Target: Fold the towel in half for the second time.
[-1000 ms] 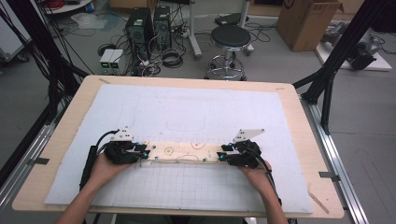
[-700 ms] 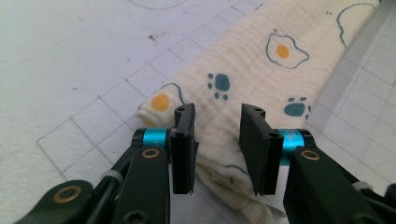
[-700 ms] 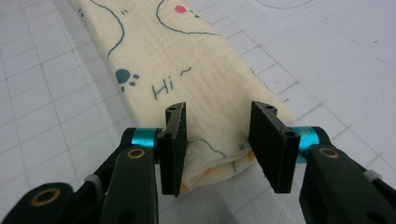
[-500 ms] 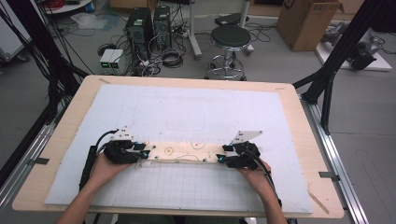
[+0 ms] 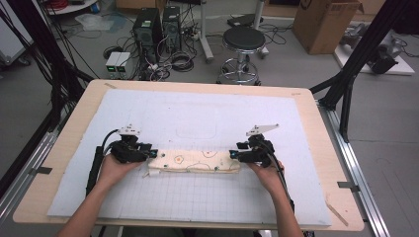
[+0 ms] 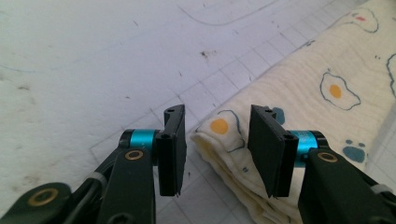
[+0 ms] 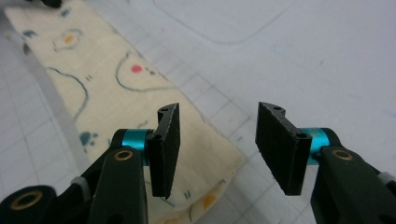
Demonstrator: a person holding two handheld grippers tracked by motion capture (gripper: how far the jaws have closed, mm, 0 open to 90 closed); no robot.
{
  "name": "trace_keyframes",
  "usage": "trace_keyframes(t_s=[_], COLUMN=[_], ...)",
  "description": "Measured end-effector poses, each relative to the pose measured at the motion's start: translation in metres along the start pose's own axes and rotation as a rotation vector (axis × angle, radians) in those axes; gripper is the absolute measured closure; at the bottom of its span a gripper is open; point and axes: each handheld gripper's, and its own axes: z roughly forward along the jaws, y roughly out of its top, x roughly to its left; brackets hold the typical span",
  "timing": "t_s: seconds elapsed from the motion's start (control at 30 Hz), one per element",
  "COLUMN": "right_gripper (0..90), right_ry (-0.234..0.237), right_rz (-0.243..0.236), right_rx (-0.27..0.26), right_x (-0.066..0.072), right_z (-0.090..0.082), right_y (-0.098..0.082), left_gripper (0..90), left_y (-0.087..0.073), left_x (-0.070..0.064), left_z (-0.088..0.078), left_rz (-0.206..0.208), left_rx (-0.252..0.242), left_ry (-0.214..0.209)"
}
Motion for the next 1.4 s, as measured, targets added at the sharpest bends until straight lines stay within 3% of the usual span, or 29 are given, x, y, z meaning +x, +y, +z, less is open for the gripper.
trace_keyframes(t_s=[0.2,0.33,0.57,0.9,1.03,1.2,1.4], right_gripper=[60.9,67.1,80.9,82.4,82.5,82.5,82.4], right_ry=[0.041,0.059,0.086,0.049,0.022,-0.016,-0.043], right_rz=[0.041,0.056,0.029,0.014,0.011,0.011,0.052], right_rx=[0.058,0.073,0.083,0.067,0.054,0.049,0.034], right_x=[-0.004,-0.006,-0.004,-0.003,-0.007,-0.011,-0.025], right_z=[0.008,0.01,0.009,0.003,0.003,0.006,0.015], right_y=[-0.003,-0.005,-0.003,0.01,0.018,0.027,0.031], left_gripper=[61.3,65.8,78.5,81.6,81.6,81.4,81.0], left_y=[-0.001,-0.001,0.0,0.01,0.018,0.027,0.029], left_x=[0.003,0.005,0.0,0.002,0.004,0.008,0.014], left_z=[0.003,0.003,0.003,-0.001,-0.001,0.006,0.016], left_rz=[-0.028,-0.036,-0.014,-0.008,-0.017,-0.021,-0.043], left_rx=[0.034,0.038,0.026,-0.015,-0.064,-0.048,-0.082], left_ry=[-0.043,-0.042,-0.032,0.032,0.066,0.097,0.14])
